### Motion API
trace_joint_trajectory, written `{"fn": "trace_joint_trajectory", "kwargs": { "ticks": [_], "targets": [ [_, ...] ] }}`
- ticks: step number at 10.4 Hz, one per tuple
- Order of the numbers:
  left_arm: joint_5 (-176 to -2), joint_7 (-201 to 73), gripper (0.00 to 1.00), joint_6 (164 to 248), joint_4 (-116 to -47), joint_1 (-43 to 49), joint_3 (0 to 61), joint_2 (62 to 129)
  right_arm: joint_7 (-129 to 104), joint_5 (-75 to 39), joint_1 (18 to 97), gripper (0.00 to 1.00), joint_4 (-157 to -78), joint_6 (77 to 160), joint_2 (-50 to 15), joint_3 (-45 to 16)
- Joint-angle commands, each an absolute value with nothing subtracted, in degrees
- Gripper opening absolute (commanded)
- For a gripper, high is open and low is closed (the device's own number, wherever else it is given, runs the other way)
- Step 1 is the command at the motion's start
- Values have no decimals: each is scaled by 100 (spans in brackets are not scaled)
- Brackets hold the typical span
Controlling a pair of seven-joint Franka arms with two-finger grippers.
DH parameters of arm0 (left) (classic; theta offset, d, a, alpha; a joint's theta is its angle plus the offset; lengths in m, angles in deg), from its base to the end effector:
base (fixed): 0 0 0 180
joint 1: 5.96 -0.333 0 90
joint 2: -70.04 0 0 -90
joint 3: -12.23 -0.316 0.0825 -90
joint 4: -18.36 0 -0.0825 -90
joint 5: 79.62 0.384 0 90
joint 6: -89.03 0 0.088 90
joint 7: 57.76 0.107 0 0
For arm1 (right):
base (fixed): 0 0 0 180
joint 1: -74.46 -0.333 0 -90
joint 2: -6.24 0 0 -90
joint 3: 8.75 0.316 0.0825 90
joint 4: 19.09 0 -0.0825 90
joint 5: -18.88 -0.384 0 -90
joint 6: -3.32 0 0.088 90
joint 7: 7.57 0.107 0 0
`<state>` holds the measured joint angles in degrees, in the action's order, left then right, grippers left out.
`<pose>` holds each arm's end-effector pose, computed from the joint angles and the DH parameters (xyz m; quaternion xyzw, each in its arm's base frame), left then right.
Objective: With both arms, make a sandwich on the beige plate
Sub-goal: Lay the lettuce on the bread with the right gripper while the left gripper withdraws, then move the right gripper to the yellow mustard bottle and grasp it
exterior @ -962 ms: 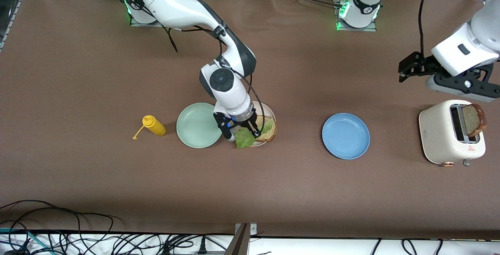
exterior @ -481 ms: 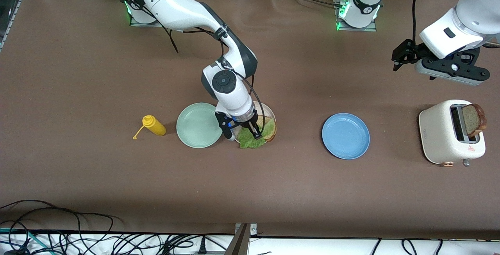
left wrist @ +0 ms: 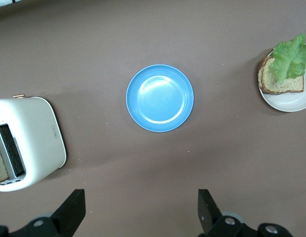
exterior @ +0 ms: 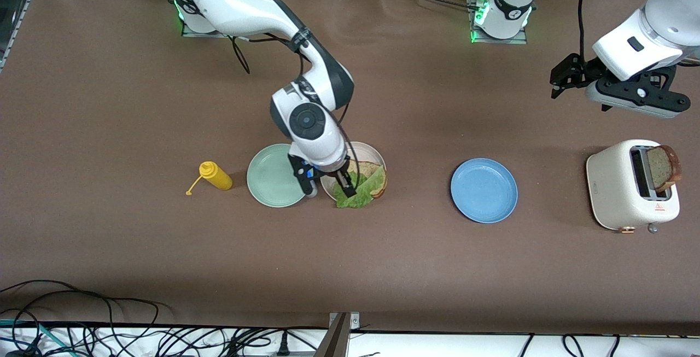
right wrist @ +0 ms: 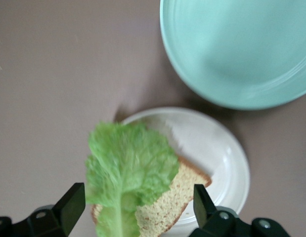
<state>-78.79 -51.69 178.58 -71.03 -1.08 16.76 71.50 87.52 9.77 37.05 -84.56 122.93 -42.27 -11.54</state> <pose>0.5540 -0.0896 0.6147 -0.9908 0.1347 0.0111 0.0066 0.6258 0.4557 0.3028 -0.8479 0.5251 0.0271 0.0674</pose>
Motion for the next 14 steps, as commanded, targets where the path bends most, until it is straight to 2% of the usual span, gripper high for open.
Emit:
{"fn": "trace_joint_trajectory", "kwargs": {
  "ticks": [1,3,5,10,14],
  "targets": [
    [-8033,-5091,100,17877,-7165,-68,1645,7075,7870,1044,4018,100,-8535,11427,-3624,-1138],
    [-8041,-5056,100,17885,-7060,-129,1627,7145,6833,1027,4289,100,-8606,10725,-3237,-1235],
    [-8050,-5073,100,17885,-7024,-235,1627,7127,5717,1027,4606,100,-8815,10440,-2894,-1358],
    [-8042,-5091,100,17885,-7024,-157,1654,7154,2307,1018,4695,100,-10255,10369,-1752,-2218],
    [-7971,-5073,100,17850,-7024,-235,1619,7154,180,1114,5081,100,-11029,10500,-1241,-2255]
  ]
}}
